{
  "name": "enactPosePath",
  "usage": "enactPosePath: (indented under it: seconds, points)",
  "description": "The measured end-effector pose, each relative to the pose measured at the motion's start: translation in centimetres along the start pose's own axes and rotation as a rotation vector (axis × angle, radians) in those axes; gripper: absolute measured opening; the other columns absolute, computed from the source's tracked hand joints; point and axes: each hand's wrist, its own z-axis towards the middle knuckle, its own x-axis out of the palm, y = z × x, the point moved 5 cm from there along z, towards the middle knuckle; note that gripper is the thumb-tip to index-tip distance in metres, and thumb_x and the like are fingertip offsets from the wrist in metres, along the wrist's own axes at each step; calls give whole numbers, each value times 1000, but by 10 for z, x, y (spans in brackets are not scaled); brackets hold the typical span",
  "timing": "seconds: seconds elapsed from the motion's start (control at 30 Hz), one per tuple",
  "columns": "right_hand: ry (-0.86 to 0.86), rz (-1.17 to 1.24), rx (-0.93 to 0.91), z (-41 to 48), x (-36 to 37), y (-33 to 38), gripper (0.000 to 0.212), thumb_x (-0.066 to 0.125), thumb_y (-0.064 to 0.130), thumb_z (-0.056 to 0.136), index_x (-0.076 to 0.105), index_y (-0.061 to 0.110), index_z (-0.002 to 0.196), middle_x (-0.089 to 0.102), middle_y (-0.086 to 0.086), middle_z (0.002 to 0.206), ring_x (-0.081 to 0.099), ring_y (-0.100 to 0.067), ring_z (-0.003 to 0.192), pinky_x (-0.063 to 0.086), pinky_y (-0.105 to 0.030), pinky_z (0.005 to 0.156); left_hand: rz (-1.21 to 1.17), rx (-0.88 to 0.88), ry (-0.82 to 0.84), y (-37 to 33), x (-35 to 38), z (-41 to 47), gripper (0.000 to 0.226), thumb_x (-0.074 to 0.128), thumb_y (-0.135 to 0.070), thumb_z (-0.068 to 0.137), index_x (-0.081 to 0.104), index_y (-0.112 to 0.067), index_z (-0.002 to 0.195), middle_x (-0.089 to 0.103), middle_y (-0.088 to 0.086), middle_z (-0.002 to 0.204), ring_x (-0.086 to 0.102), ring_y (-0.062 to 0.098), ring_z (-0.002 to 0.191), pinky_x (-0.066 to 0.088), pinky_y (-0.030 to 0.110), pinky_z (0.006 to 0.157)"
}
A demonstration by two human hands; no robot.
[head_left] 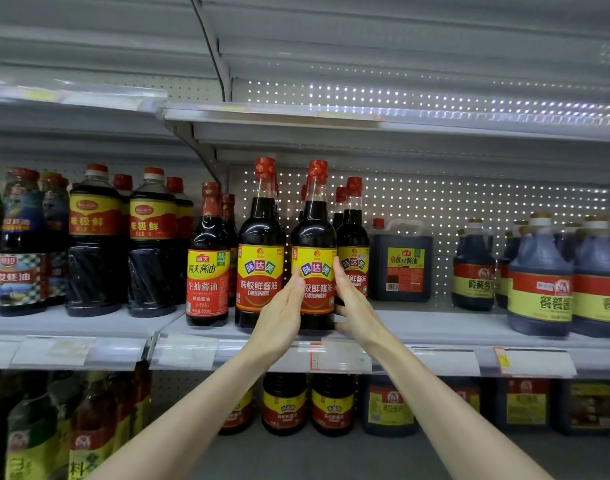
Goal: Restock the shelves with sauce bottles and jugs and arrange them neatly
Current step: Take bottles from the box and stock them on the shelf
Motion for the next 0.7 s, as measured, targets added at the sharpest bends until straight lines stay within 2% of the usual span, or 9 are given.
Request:
enactPosePath:
  seconds: [0.1, 0.23, 0.37, 0.53, 0.63, 0.7]
  points:
    - [-2, 5, -5, -1, 0, 1, 64, 29, 62, 95, 21, 36, 153, 39, 3, 151, 42, -17, 132, 38, -36, 98, -11, 2, 0, 0, 0, 0, 58, 26, -56, 98, 24, -33, 151, 39, -18, 146, 38, -1, 130, 29, 25, 110]
    - [-1, 30, 4, -2, -1, 2, 63, 31, 61, 95, 22, 35, 152, 39, 3, 150, 44, -16, 128, 39, -35, 95, -5, 0, -3, 2, -1, 0, 52, 27, -55, 99, 29, -37, 148, 45, -21, 140, 42, -4, 124, 33, 19, 102]
    - [17, 38, 1, -4, 2, 3, 62, 31, 59, 96, 22, 34, 153, 37, 2, 151, 43, -10, 119, 40, -28, 88, 45, -1, -15, 4, -4, 1, 43, 27, -43, 104, 32, -40, 146, 49, -21, 134, 46, -8, 116, 34, 4, 84]
    - [18, 49, 17, -5, 1, 5, 64, 32, 62, 94, 24, 35, 152, 40, 3, 150, 45, -10, 118, 39, -31, 90, 42, -9, -24, 1, -2, 2, 45, 25, -49, 102, 33, -41, 145, 50, -22, 127, 46, -5, 114, 34, 8, 84]
    - [18, 51, 14, -7, 2, 6, 62, 31, 60, 96, 25, 35, 151, 39, 3, 150, 43, -10, 117, 37, -33, 92, -4, -21, -35, 3, -2, 3, 51, 25, -60, 97, 39, -40, 143, 54, -20, 131, 49, -3, 117, 37, 16, 90]
    - [25, 51, 17, -8, 3, 7, 60, 30, 60, 96, 25, 35, 151, 39, 2, 150, 42, -10, 117, 36, -34, 93, -12, -28, -41, 4, -3, 5, 52, 26, -61, 97, 41, -41, 141, 55, -20, 130, 50, -4, 116, 39, 15, 88]
